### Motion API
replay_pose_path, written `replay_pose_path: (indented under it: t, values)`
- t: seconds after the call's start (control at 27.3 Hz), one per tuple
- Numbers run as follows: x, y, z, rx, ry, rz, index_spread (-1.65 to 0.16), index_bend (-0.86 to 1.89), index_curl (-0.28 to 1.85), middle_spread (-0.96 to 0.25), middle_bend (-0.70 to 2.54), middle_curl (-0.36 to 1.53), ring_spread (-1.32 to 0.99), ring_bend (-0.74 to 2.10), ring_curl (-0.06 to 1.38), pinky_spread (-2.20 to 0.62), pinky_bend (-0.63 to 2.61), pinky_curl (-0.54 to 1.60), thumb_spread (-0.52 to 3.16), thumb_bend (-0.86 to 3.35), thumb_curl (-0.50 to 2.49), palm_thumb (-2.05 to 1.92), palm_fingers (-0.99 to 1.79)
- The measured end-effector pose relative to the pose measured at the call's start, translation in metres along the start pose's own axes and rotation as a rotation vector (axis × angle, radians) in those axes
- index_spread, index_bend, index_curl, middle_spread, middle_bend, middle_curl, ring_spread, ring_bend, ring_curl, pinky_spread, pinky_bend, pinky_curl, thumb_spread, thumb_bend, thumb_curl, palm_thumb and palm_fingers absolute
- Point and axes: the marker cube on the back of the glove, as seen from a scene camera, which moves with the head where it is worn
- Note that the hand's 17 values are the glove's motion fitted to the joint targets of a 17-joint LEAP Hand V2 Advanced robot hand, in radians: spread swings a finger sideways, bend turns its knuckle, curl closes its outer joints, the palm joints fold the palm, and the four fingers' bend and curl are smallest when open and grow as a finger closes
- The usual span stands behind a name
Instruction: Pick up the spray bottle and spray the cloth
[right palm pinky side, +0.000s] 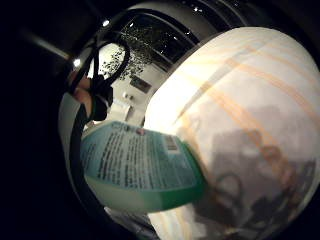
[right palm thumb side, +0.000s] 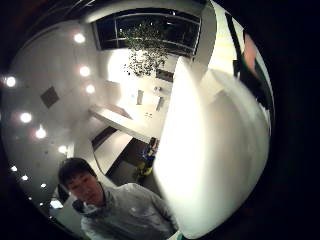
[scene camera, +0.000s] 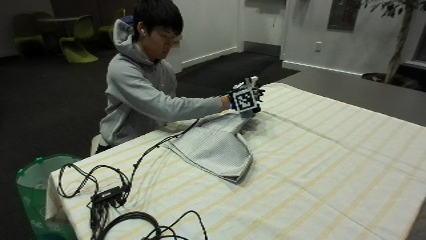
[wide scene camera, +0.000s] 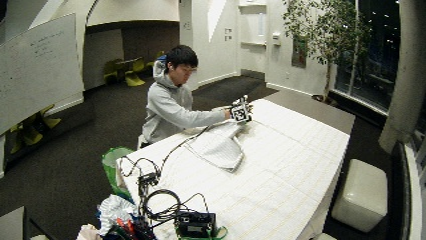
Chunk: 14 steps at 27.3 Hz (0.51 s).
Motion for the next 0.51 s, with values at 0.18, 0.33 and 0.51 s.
replay_pose_path:
  t: [0.18,0.33,0.51]
  values:
    - [-0.008,0.028,-0.021,-0.12,-0.025,0.024,-0.2,0.16,0.52,-0.06,0.44,0.46,-0.13,0.38,0.42,-0.13,0.43,0.44,0.44,-0.01,0.75,0.95,0.71]
    - [-0.01,0.049,-0.044,-0.124,0.022,0.009,-0.23,0.03,0.45,-0.06,0.37,0.44,-0.1,0.38,0.42,-0.06,0.46,0.45,0.57,-0.03,0.73,0.92,0.49]
    - [-0.029,0.075,-0.058,-0.159,0.076,-0.042,-0.26,0.01,0.35,-0.06,0.34,0.42,-0.07,0.4,0.39,0.01,0.48,0.41,0.68,-0.03,0.7,0.9,0.41]
